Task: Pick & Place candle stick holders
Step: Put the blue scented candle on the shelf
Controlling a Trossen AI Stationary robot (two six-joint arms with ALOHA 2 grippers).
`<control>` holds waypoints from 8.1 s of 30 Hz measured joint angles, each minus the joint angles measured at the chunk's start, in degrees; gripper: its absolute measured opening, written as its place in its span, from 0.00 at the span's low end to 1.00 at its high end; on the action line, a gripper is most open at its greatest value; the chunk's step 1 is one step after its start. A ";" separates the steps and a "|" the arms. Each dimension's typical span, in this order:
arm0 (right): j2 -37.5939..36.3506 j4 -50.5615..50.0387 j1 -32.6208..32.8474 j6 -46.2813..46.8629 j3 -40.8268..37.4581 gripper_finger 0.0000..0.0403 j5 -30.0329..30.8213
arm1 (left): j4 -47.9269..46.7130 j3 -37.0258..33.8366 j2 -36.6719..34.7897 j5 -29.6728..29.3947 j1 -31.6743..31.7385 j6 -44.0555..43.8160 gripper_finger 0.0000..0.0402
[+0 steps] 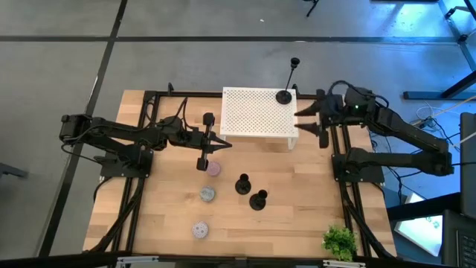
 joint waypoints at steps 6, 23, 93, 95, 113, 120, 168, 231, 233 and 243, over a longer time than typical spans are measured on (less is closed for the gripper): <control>0.48 1.31 4.35 -1.02 0.00 0.48 -0.25 | -0.66 0.00 0.00 -0.02 -0.86 -4.00 0.01; 5.06 3.88 17.14 3.95 0.00 0.48 -0.24 | 1.36 0.00 -0.02 -13.82 -15.61 -7.97 0.01; 27.06 34.44 59.62 29.23 -0.02 0.48 37.30 | -68.46 18.53 23.74 -45.62 -51.09 -78.85 0.38; 27.06 34.42 59.62 29.21 -0.02 0.48 37.30 | -68.33 18.53 23.74 -45.78 -51.46 -79.24 0.44; 27.06 34.25 59.62 29.01 -0.02 0.48 37.28 | -69.26 18.51 27.04 -52.68 -48.41 -78.56 0.66; 27.06 34.14 59.53 29.01 -0.02 0.48 37.28 | -69.22 18.51 30.01 -52.57 -45.06 -78.60 0.66; 27.04 34.18 59.53 28.57 -0.02 0.48 37.28 | -69.51 22.14 32.76 -46.90 -43.91 -74.92 0.66; 27.04 34.29 59.49 28.59 -0.04 0.48 38.37 | -78.61 28.65 34.78 -40.60 -48.74 -86.46 0.66; 27.02 34.27 59.49 28.59 -0.04 0.48 38.37 | -78.71 28.60 34.73 -40.24 -48.74 -86.43 0.66; 27.03 34.22 59.49 28.59 -0.04 0.48 38.35 | -79.38 28.80 34.73 -40.03 -48.92 -85.46 0.66</control>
